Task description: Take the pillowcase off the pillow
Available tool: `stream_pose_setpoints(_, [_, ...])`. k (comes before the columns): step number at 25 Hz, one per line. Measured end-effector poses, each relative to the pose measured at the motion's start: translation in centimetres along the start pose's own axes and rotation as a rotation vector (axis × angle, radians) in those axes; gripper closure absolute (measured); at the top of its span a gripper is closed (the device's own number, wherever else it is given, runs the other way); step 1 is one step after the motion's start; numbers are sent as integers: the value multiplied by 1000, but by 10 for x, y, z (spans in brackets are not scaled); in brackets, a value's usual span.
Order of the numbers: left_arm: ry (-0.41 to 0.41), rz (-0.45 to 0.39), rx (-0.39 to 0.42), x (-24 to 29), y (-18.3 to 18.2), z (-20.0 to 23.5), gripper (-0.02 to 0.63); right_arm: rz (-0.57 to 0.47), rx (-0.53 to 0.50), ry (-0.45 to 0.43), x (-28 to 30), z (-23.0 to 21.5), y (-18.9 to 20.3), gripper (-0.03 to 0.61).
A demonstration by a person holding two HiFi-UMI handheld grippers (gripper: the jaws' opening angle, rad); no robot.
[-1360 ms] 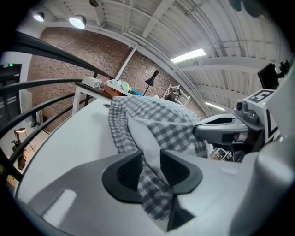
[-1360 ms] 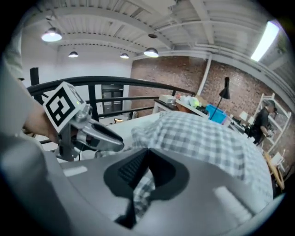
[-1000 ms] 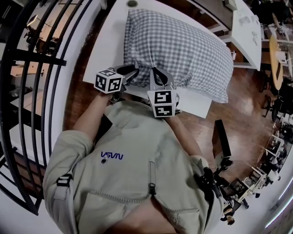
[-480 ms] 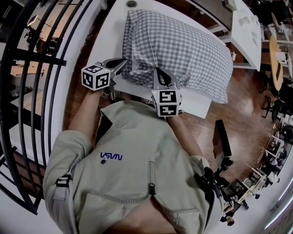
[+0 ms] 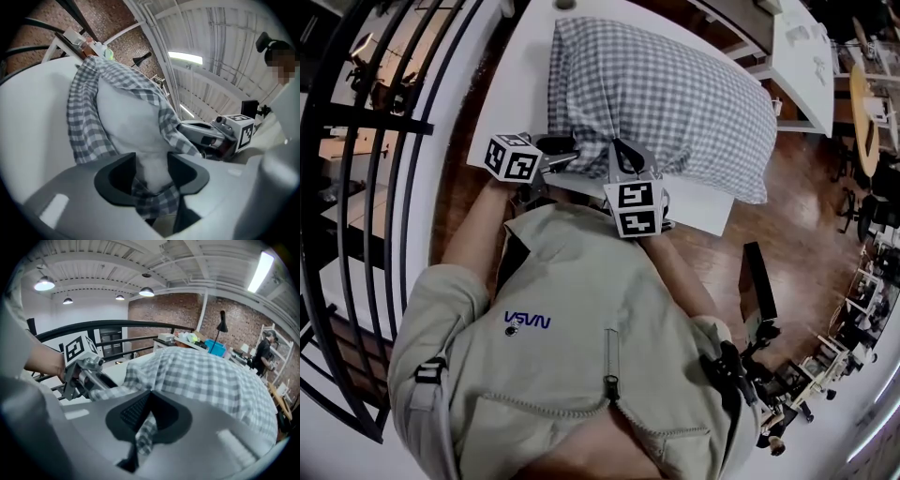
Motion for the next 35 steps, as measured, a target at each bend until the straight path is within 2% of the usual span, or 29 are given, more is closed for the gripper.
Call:
stream_pose_setpoints(1, [-14,21,11,2,1,3,440,-2,-1,-5,0,1,0,572])
stream_pose_setpoints(2, [-46,32,27,3,1,7,536,-6,-1,-9,0,2,-1,572])
stream_pose_setpoints(3, [-86,27,43,3,-2,11,588,-11,-3,-9,0,3,-3,572])
stream_pose_setpoints(5, [-134,-37,69,-3,-14,10,592,-26,-4,0,-4,2,-6,572])
stream_pose_setpoints(8, [-144,-192,75,-25,-44,-3,595,-56,4,21,-17,-6,-10,572])
stream_pose_setpoints(12, [-113,-403,0,-65,-77,-14,597,-52,-2,66,-30,-16,-2,574])
stream_pose_setpoints(14, [-84,-475,-47,-77,-83,-18,597,-4,-16,122,-30,-30,15,574])
stream_pose_setpoints(16, [-69,-519,-96,-83,-80,-16,597,77,-23,214,-30,-58,41,574])
stream_pose_setpoints(18, [-72,-549,-146,-88,-70,-6,597,149,12,286,-31,-85,70,574])
stream_pose_setpoints(21, [-88,-531,-182,-88,-43,11,597,197,65,301,-26,-98,100,574])
stream_pose_setpoints(26, [-25,-367,-175,-73,-7,18,590,191,72,260,-17,-82,106,573])
stream_pose_setpoints(28, [17,-358,-128,-79,-14,6,556,172,97,244,-16,-80,103,572])
stream_pose_setpoints(31, [72,-403,-13,-96,-45,-30,540,150,123,227,-17,-80,98,572])
stream_pose_setpoints(33, [24,-433,87,-100,-70,-39,530,142,128,217,-17,-77,96,571])
stream_pose_setpoints(35, [-67,-419,167,-88,-92,-30,421,129,139,196,-18,-71,90,566])
Point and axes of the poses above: the fingertips, and each gripper's own axes: x forward along the fingers, z to its left, y out of its underside, the point moved 2 cm from there along -x, backward along the fingers, and after that the axes turned 11 degrees about -x, right-handed, at the moved point
